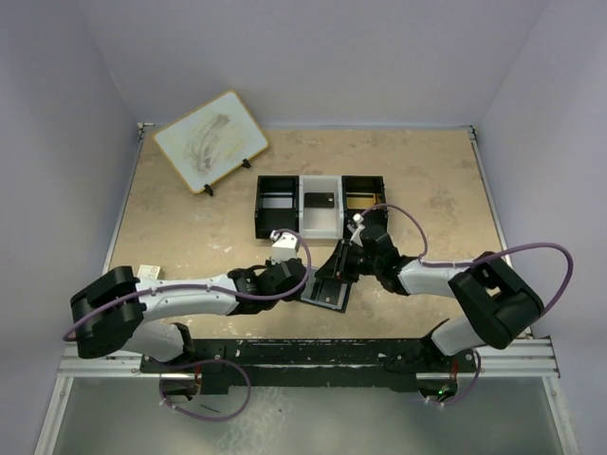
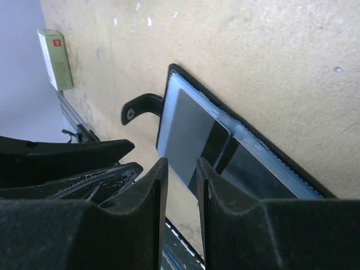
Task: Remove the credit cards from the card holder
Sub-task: Remove the credit card from the card holder.
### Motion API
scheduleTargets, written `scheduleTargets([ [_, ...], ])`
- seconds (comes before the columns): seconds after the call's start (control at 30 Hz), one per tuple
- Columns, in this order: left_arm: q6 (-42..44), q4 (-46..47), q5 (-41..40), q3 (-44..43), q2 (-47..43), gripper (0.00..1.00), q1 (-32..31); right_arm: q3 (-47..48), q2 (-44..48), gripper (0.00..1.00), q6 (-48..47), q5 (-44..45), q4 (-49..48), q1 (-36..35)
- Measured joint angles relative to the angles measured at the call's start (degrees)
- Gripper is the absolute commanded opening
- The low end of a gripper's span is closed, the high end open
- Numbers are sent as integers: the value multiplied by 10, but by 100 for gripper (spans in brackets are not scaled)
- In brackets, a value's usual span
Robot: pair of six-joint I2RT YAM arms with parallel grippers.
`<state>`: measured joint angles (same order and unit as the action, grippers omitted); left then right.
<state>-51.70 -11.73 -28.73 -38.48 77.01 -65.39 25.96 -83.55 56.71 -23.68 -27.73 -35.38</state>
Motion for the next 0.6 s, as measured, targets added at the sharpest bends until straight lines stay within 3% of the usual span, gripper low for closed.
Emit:
scheduleTargets([
  [0.6,3,24,10,-7,84,22,0,-2,-47,30,-1,19,2,-3],
])
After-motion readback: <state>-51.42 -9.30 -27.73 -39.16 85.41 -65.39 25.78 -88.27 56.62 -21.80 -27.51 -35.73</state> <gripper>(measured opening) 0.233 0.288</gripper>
